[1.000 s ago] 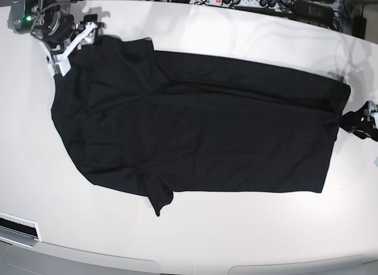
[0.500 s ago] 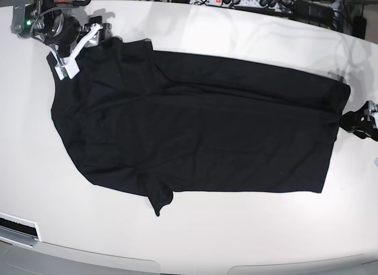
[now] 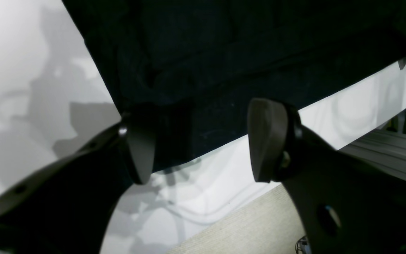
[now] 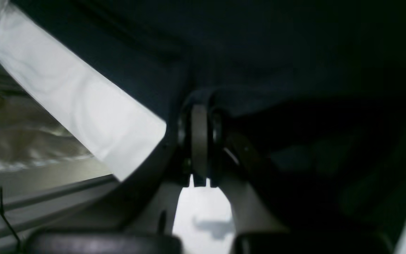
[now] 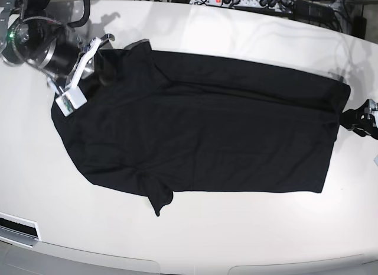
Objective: Layout the t-shirt on the table in an organized manner, then fold the t-shirt properly
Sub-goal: 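Lower the right gripper onto the shirt side edge and grasp it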
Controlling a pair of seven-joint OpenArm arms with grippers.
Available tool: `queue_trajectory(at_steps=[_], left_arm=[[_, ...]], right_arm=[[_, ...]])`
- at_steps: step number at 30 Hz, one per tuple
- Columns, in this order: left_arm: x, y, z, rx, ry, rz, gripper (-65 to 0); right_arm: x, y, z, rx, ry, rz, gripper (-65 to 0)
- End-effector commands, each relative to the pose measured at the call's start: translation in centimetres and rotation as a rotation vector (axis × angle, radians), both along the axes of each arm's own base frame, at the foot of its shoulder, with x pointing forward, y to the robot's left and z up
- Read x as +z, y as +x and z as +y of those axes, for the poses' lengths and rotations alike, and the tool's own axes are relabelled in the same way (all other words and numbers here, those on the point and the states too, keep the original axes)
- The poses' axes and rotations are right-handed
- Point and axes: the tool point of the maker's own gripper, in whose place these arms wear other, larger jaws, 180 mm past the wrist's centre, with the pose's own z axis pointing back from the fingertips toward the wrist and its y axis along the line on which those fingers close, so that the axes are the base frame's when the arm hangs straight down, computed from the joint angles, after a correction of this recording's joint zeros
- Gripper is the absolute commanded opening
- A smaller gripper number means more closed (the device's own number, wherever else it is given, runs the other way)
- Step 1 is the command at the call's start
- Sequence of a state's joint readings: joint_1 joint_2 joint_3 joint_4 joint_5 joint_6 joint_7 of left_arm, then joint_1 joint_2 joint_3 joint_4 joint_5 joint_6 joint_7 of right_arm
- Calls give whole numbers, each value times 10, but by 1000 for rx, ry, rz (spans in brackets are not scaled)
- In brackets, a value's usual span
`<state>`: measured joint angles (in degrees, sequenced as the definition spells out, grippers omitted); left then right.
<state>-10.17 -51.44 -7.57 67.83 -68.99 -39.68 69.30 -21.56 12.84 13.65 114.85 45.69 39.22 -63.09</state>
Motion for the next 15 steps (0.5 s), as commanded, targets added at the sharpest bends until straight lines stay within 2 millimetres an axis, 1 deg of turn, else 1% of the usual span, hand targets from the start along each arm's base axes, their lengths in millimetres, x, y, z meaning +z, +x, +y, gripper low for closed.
queue_trajectory(at_steps=[1, 4, 6, 15], left_arm=[[19, 9, 7, 1, 6, -49, -243], [19, 9, 6, 1, 1, -50, -243], [19, 9, 6, 1, 1, -51, -243], [20, 10, 5, 2, -5, -52, -243]], right_arm=[[15, 14, 1, -1, 22, -70, -650], [25, 34, 1, -20, 53, -132, -650], [25, 48, -2, -36, 62, -145, -650], [-8, 114, -23, -135, 153, -61, -650]])
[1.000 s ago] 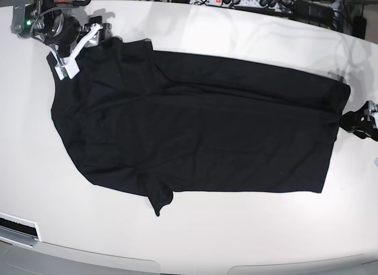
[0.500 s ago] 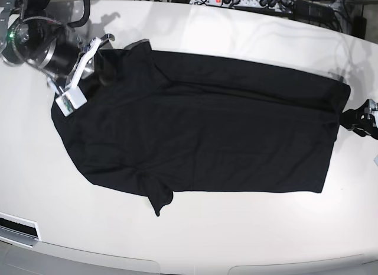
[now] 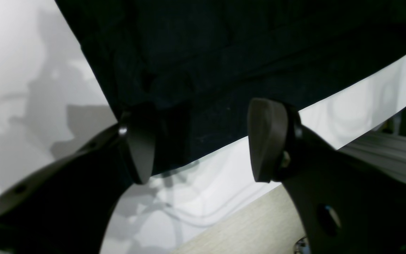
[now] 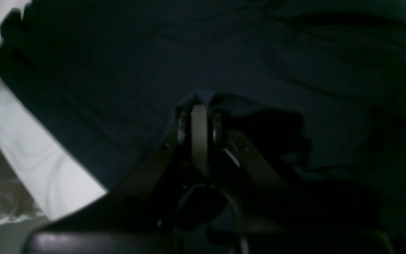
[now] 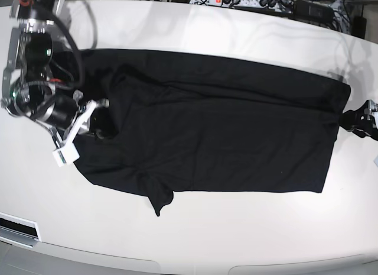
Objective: Layout the t-shirt on the table in an organized manner, then fold the t-shirt properly
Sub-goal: 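Lower the right gripper onto the shirt side edge and grasp it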
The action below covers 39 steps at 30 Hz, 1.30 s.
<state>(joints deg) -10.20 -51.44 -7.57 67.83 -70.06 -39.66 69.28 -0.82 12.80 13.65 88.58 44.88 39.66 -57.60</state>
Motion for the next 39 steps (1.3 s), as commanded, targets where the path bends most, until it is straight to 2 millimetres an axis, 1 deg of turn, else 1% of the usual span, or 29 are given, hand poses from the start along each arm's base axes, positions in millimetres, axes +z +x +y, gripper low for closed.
queue_trajectory(at_steps=[1, 7, 13, 15, 18, 20, 22, 25, 26, 27, 30, 31, 32, 34, 37, 38, 39], left_arm=[[18, 9, 8, 0, 13, -46, -243], [18, 9, 8, 0, 13, -46, -243], [18, 9, 8, 0, 13, -46, -243], [18, 9, 8, 0, 13, -46, -243], [18, 9, 8, 0, 12, -47, -243], [18, 9, 8, 0, 12, -47, -243], [18, 9, 8, 0, 12, -47, -243], [18, 9, 8, 0, 12, -47, -243], [18, 9, 8, 0, 13, -46, -243], [18, 9, 8, 0, 13, -46, -243], [18, 9, 8, 0, 13, -46, -243], [18, 8, 8, 0, 13, -46, -243], [18, 8, 8, 0, 15, -46, -243], [19, 8, 9, 0, 17, -46, -243], [19, 8, 10, 1, 18, -46, -255], [19, 9, 9, 1, 17, -47, -283], [19, 8, 9, 1, 18, -46, -340]], right_arm=[[12, 15, -3, -13, 26, -44, -650], [-2, 41, -6, -59, 92, 8, -650], [-19, 53, -12, -118, 119, 84, -650], [-26, 56, -22, -170, 70, 95, -650], [-38, 62, -45, -302, -6, 129, -650], [-46, 61, -52, -365, -37, 165, -650], [-51, 60, -49, -381, -50, 184, -650], [-55, 59, -34, -360, -44, 190, -650], [-54, 59, -27, -348, -31, 186, -650], [-52, 60, -24, -340, -22, 182, -620], [-44, 67, -20, -312, -15, 181, -379], [-39, 70, -20, -298, -13, 182, -322], [-32, 75, -21, -288, -15, 177, -299], [-15, 84, -26, -274, -29, 155, -300], [16, 95, -37, -249, -57, 90, -301], [24, 95, -39, -228, -72, 71, -301], [33, 94, -40, -198, -87, 51, -303]])
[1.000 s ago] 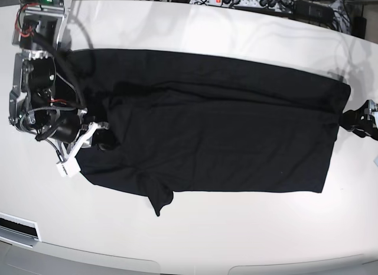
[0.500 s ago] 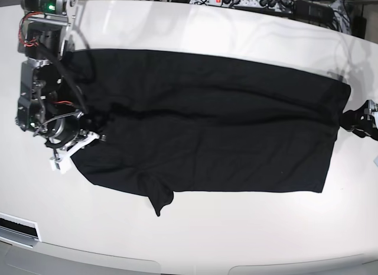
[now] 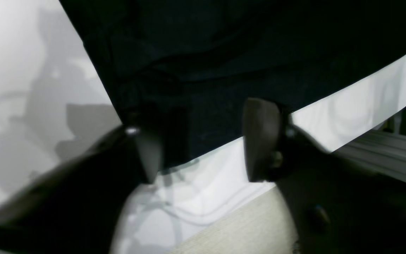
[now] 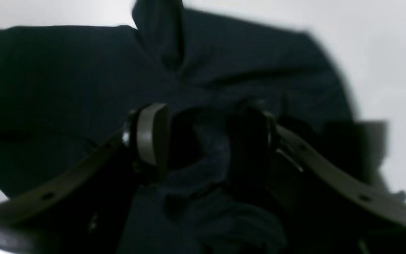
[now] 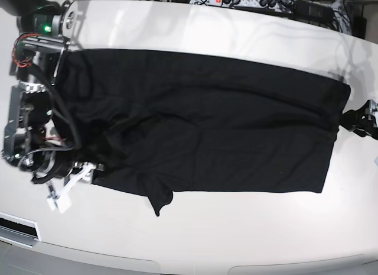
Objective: Layout the t-shirt on the table in an organized manner, then fold the t-shirt properly
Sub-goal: 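Lower the right gripper onto the shirt side edge and grasp it, then grasp the shirt edges with both grippers near the collar side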
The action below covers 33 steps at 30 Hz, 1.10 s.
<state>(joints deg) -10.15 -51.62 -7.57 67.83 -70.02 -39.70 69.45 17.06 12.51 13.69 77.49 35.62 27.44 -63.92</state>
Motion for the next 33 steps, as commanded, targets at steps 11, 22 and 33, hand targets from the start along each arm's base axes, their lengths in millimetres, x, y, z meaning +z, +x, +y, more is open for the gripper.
queue_trajectory(at_steps=[11, 22, 33], left_arm=[[13, 7, 4, -6, 13, -33, -650], [-30, 3, -12, -36, 85, -13, -650], [-66, 5, -43, -89, 113, -33, -650]], right_arm=[[16, -72, 18, 335, 63, -17, -650], [-70, -134, -17, 248, -197, 104, -650], [-94, -137, -16, 232, -368, 143, -650]])
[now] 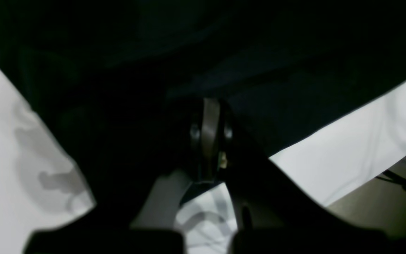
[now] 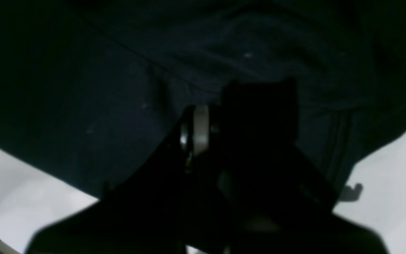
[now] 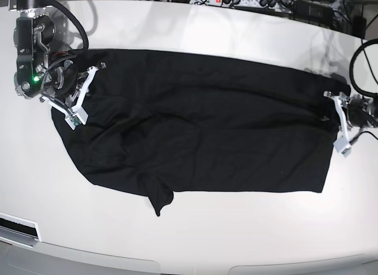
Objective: Layout the t-shirt on the table in an organized manner, then fold the t-shirt properly
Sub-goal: 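Grasp the shirt edges with both grippers near the collar side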
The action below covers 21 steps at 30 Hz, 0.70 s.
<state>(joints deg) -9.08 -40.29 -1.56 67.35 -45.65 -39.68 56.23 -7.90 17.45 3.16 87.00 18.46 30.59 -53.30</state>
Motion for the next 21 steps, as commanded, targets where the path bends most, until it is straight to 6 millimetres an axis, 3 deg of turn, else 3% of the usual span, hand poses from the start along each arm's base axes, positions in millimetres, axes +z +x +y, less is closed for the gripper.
queue_trajectory(at_steps=[1, 5, 14, 21], left_arm=[[11, 12, 2, 10, -16, -48, -650], [-1, 13, -4, 27, -30, -57, -650], [-35, 5, -1, 88, -24, -31, -650], [-55, -16, 9, 105, 11, 71, -650]], right_arm=[[8, 11, -3, 3, -12, -43, -650], [8, 15, -13, -40, -58, -60, -650], [1, 8, -8, -28, -32, -55, -650], [-18, -9, -15, -49, -34, 33, -650]])
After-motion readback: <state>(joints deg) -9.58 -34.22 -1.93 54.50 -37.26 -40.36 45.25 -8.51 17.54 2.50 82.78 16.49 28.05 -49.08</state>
